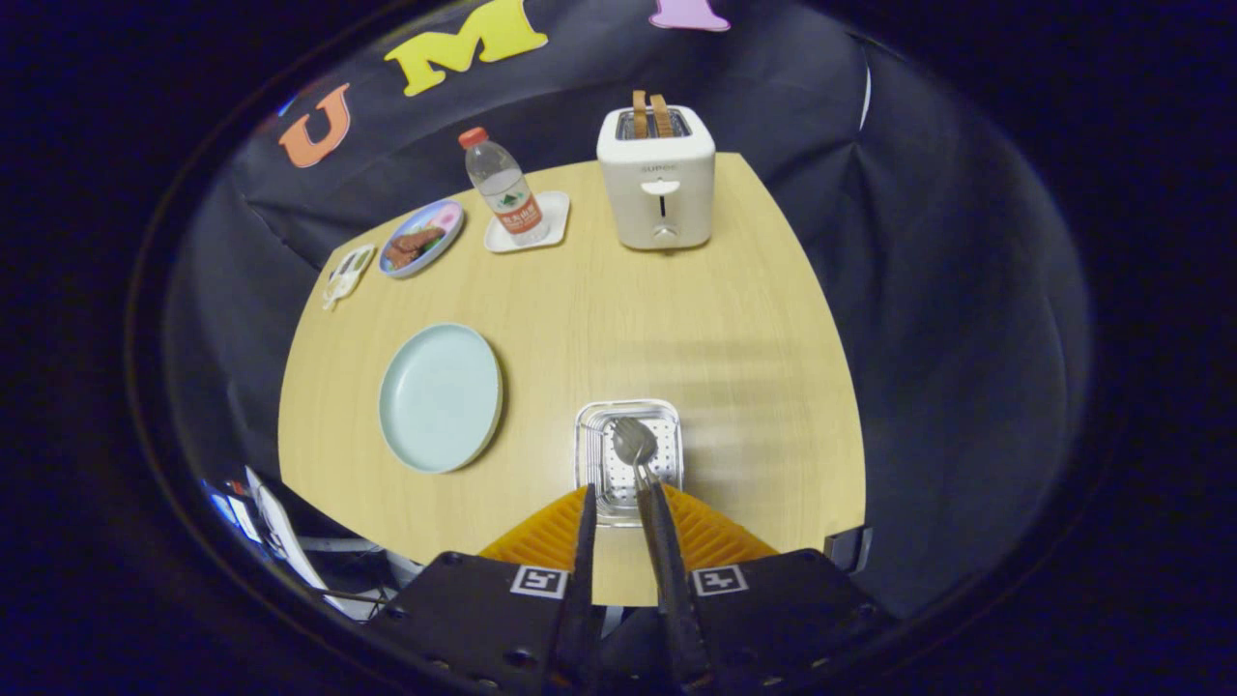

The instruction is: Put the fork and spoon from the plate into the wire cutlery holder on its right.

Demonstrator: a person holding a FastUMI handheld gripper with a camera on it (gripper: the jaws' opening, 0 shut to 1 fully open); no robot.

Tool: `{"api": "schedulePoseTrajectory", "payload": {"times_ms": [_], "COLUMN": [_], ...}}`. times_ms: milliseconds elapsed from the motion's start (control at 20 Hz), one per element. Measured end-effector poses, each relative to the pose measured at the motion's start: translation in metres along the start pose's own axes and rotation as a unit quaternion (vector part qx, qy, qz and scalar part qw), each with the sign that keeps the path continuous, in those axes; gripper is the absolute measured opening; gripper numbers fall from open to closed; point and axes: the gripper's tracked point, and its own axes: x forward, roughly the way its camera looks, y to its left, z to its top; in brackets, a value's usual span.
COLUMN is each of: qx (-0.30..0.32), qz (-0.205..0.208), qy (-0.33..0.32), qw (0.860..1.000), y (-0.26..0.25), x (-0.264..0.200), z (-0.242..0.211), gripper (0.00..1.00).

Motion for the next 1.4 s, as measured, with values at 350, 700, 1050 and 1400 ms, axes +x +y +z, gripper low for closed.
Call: {"api": "schedulePoseTrajectory", "payload": {"times_ms": [350,700,1050,1400], "qx": [-0.02,-0.038,-0.046,-0.033], "qz": [0.009,0.016,0.019,0.004], "qy": [-0.147,-0.312,-0.433,-0.513], "qw": [0.989,0.949,0.9,0.858], "y": [0.035,0.077,0.095,0.083], "x": [-0.026,-0.095,-0.194,-0.266], "z": [0.061,0.124,0.137,0.114], "gripper": [0.91,0.96,0.96,0.96]}}
